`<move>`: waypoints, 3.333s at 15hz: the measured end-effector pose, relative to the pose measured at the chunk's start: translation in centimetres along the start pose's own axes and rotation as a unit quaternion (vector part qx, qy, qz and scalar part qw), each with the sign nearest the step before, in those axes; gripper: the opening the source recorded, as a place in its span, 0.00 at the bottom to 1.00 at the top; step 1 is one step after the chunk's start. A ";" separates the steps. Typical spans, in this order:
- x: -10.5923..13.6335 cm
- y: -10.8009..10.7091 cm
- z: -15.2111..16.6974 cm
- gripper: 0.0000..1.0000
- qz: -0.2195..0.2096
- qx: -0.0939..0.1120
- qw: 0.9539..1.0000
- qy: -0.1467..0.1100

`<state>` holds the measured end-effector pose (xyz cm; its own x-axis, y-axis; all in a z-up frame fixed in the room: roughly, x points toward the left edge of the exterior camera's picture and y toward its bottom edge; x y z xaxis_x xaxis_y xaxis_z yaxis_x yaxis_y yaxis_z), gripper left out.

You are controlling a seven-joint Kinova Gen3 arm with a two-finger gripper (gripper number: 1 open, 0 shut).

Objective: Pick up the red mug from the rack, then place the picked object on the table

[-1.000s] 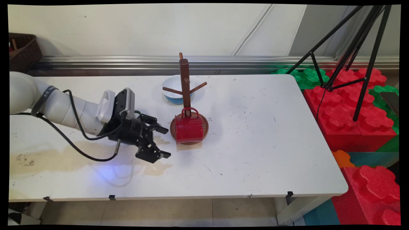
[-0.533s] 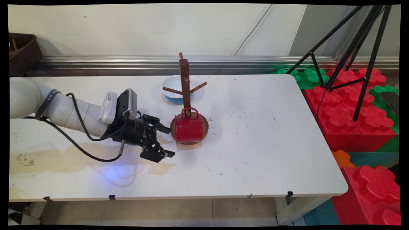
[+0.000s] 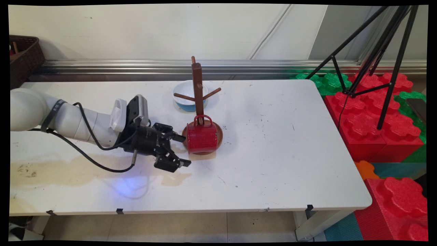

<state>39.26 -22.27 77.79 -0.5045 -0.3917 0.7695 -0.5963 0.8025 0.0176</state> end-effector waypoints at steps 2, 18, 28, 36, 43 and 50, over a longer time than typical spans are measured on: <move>0.0 0.0 0.2 1.00 -0.005 0.001 1.000 0.004; -0.2 0.2 1.2 1.00 -0.029 0.001 0.999 0.028; -0.2 0.2 1.6 1.00 -0.036 0.003 0.999 0.034; -0.2 0.2 1.8 0.00 -0.041 0.005 0.998 0.039; -0.3 0.1 1.7 0.00 -0.045 0.007 0.998 0.037; -0.4 0.1 1.4 0.00 -0.047 0.006 0.998 0.035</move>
<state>38.53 -22.65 76.66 -0.4009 -0.4329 0.8074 -0.6470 0.7578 0.0851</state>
